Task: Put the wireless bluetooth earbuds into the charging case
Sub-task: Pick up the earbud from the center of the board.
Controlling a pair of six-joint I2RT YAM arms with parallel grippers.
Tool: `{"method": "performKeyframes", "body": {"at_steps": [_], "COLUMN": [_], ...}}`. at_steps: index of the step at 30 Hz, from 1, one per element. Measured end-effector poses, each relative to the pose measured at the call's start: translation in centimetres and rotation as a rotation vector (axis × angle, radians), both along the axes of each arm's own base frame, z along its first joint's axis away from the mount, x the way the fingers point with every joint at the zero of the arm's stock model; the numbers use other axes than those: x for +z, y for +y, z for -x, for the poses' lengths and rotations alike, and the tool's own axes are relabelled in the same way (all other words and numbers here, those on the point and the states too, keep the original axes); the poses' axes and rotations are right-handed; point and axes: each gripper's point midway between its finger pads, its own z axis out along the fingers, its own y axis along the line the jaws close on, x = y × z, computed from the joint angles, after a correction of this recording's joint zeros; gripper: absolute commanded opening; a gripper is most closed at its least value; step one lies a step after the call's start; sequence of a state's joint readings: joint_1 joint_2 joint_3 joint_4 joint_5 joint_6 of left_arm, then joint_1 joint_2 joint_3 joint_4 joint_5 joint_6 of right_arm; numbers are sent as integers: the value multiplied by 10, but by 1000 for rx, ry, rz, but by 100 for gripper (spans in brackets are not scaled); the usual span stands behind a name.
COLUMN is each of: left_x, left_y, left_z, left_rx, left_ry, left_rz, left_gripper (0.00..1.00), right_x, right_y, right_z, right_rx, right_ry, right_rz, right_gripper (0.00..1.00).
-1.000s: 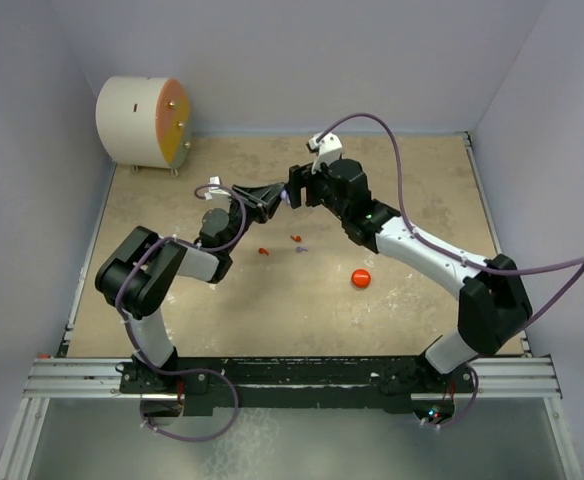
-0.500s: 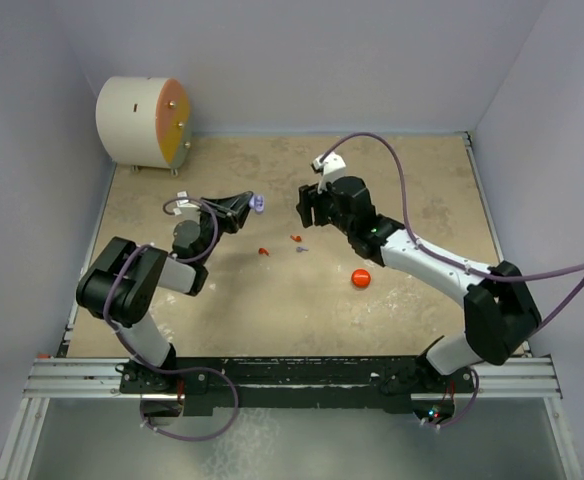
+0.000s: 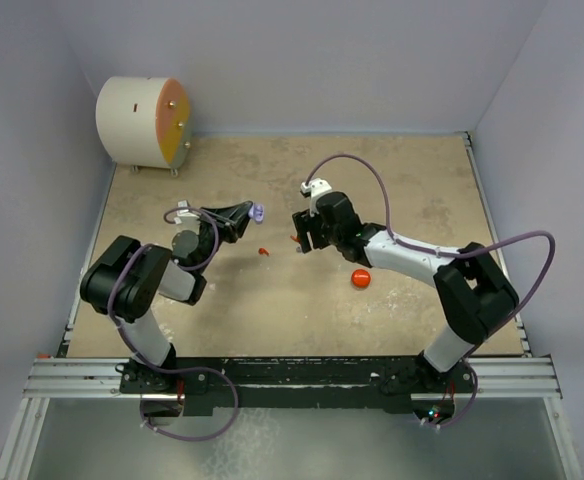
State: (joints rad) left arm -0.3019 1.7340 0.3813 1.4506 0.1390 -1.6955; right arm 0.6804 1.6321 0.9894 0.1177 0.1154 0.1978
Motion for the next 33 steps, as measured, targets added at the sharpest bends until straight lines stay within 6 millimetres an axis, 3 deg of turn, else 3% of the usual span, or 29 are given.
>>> {"method": "performKeyframes", "body": {"at_steps": [15, 23, 33], "left_x": [-9, -11, -15], "left_y": [-1, -1, -1], "left_z": [0, 0, 1], "left_rx": [-8, -8, -8], "left_ry": [22, 29, 37], "left_rz": [11, 14, 11], "left_gripper": [0, 0, 0], "right_x": [-37, -40, -58], "right_y": [21, 29, 31], "right_z": [7, 6, 14], "right_rx": [102, 132, 159], "right_ry": [76, 73, 106], "right_rz": [-24, -49, -53], "right_gripper": [72, 72, 72]}}
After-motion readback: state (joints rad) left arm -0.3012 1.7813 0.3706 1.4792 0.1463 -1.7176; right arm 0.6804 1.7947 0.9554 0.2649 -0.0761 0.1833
